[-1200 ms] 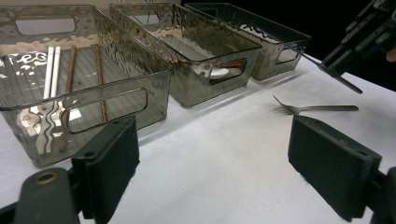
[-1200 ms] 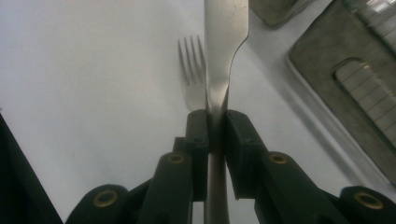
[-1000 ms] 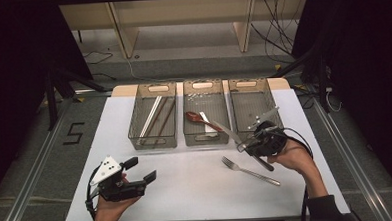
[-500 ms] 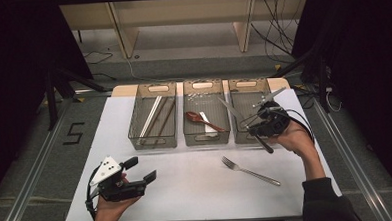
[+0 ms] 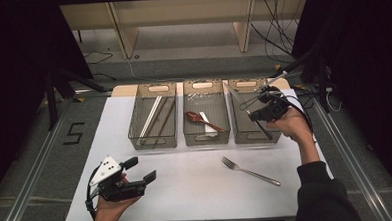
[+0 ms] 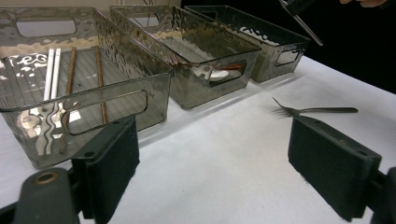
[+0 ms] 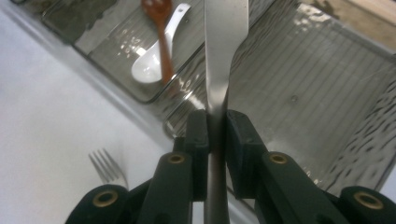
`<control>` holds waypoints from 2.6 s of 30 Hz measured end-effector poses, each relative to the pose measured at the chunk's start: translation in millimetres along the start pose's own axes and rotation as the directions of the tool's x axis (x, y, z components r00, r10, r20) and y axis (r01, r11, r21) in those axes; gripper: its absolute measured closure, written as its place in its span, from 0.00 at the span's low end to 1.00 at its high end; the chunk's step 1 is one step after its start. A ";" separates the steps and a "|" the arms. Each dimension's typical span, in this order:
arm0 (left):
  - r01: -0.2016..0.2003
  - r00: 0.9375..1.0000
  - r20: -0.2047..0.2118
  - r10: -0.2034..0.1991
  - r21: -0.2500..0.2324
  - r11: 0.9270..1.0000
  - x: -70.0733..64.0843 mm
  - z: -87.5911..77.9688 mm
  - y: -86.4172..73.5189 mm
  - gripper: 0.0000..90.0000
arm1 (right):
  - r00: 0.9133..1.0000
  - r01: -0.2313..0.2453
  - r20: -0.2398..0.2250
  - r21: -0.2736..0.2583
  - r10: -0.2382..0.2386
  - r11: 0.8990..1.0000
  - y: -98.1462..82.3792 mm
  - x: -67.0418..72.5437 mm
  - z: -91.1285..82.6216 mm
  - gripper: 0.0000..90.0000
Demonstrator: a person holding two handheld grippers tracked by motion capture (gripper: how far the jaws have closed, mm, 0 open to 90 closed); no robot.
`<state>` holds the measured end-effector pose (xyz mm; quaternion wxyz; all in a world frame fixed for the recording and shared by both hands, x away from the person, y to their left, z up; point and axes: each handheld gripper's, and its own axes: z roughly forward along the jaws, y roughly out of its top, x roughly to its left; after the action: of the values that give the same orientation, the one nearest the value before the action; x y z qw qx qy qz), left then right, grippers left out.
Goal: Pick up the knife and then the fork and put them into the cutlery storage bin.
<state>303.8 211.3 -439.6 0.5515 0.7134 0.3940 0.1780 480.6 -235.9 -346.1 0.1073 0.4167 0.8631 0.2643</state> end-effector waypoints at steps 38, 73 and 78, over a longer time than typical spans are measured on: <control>-0.002 1.000 0.002 0.002 0.002 1.000 0.6 -0.7 0.1 0.18 | 0.978 -0.192 0.079 -0.028 0.194 0.981 22.1 -34.9 30.7 0.89; -0.003 1.000 0.004 0.003 0.004 1.000 0.8 -0.7 0.3 0.18 | 0.961 -0.265 0.096 0.039 0.260 0.964 5.1 -40.0 63.1 0.89; -0.003 1.000 0.002 0.003 0.003 1.000 0.9 -0.8 0.2 0.18 | 0.961 -0.267 0.079 0.037 0.264 0.963 4.9 -39.9 63.5 0.88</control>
<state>303.9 212.5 -439.3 0.5506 0.7150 0.3927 0.1773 534.7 -241.1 -398.0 0.0927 0.5405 0.8011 0.2401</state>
